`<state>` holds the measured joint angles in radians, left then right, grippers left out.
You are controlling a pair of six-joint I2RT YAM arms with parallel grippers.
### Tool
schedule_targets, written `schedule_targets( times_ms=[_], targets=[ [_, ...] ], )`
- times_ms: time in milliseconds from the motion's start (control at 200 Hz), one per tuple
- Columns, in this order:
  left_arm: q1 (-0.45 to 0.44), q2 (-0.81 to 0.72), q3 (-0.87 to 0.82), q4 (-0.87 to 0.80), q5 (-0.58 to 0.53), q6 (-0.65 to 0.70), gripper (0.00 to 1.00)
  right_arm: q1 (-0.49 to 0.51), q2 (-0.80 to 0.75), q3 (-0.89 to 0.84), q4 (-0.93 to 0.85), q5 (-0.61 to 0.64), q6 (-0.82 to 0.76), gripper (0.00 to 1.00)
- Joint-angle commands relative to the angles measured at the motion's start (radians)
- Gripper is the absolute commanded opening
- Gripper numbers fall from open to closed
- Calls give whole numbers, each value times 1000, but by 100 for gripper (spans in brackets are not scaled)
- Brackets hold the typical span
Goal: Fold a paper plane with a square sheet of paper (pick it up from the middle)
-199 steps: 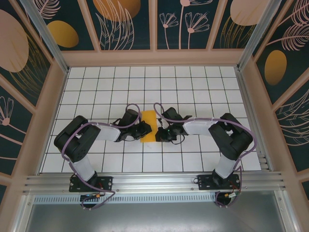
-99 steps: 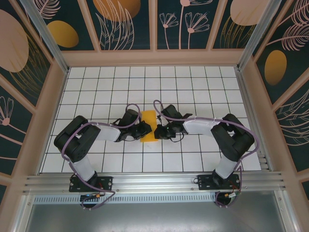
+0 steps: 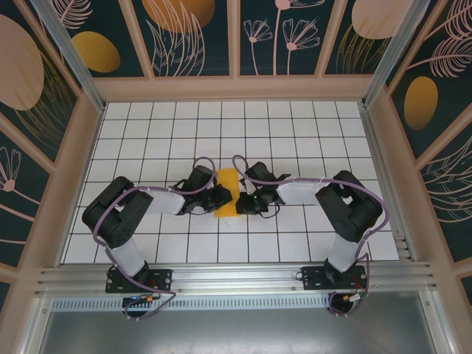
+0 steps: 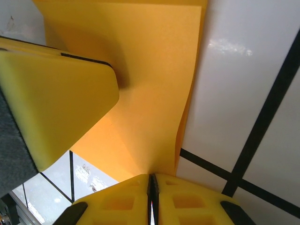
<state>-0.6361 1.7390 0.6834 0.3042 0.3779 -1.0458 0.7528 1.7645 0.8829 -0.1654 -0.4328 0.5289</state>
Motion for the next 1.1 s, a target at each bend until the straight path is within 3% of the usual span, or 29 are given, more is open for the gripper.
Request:
schedule_targets(
  times_ms=[0,656,1096],
  targets=[
    [18,-7,30,-102,-74,72,18,5,49,-35,-109,106,-14,14],
    [119,10,48,-130,-176,98,19,5,78,-38,-128,129,-7,14],
    [154,46,198,-228,-233,197,20,5,78,-38,-126,128,-3,14]
  ],
)
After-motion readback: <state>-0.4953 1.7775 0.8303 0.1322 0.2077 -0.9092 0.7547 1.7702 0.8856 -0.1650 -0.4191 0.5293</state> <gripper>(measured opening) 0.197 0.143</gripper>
